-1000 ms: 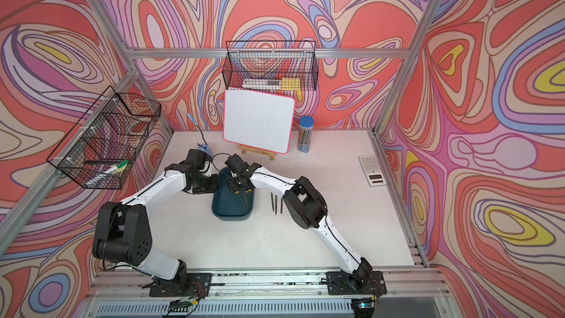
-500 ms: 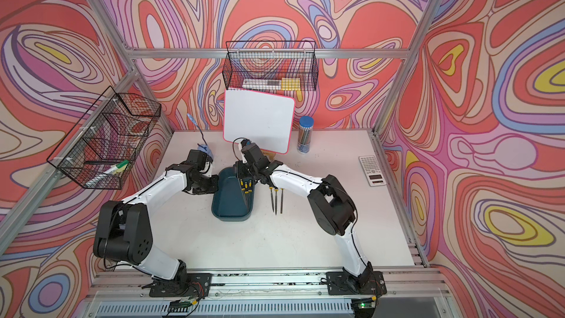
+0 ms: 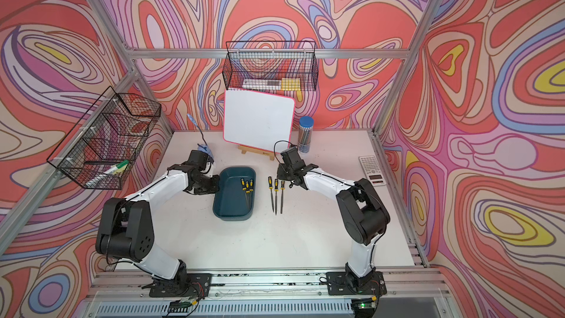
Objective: Take the file tool out of the storage box
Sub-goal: Place the file tool at the center of the board.
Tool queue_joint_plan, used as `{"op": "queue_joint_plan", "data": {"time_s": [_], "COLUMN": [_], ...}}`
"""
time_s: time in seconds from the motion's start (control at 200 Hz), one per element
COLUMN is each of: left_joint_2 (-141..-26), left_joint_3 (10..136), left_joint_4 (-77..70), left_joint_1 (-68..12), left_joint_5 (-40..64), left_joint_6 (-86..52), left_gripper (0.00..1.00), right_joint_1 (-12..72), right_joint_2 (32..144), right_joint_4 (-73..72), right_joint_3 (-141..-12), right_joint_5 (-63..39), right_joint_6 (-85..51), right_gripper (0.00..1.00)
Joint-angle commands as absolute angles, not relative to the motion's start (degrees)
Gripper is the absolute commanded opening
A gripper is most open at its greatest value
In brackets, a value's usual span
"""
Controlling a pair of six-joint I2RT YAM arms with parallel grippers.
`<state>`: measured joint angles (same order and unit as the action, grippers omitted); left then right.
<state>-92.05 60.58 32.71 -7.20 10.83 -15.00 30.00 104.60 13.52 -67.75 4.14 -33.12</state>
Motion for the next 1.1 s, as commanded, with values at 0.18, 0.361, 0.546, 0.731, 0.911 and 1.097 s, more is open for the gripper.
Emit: {"op": "queue_joint_plan", "data": {"time_s": [0.18,0.361,0.546,0.731,0.911,1.097], "left_joint_2": [-92.46,-92.46,-92.37,-92.02,-91.86,-90.99], "left_joint_3": [60.38,60.26,60.38,60.21,60.58,60.7], "left_joint_4": [32.69,32.61,32.61,32.61,32.78,32.96], "left_joint_1": [-7.38,-7.39,-7.38,-7.38,-7.38,-7.38], "left_joint_5": [10.65,11.16,11.25,11.12,12.1,12.1], "left_joint_6": [-14.59,-14.75,-14.68,-14.63,-14.68,-14.59], "left_gripper": [0.0,0.0,0.0,0.0,0.0,0.0], "right_joint_1": [28.3,28.3,28.32,28.32,28.35,28.34], "right_joint_2": [106.14,108.48,110.79,111.44,111.71,111.74], "right_joint_4": [13.68,12.57,12.93,12.81,12.83,13.62], "right_joint_3": [-65.55,-66.76,-68.14,-68.55,-68.53,-69.34], "right_joint_5": [6.53,6.24,6.15,5.9,5.89,6.05], "right_joint_6": [-32.58,-32.64,-31.56,-31.99,-32.69,-32.33], "right_gripper": [0.05,0.05,0.06,0.09,0.21,0.32]}}
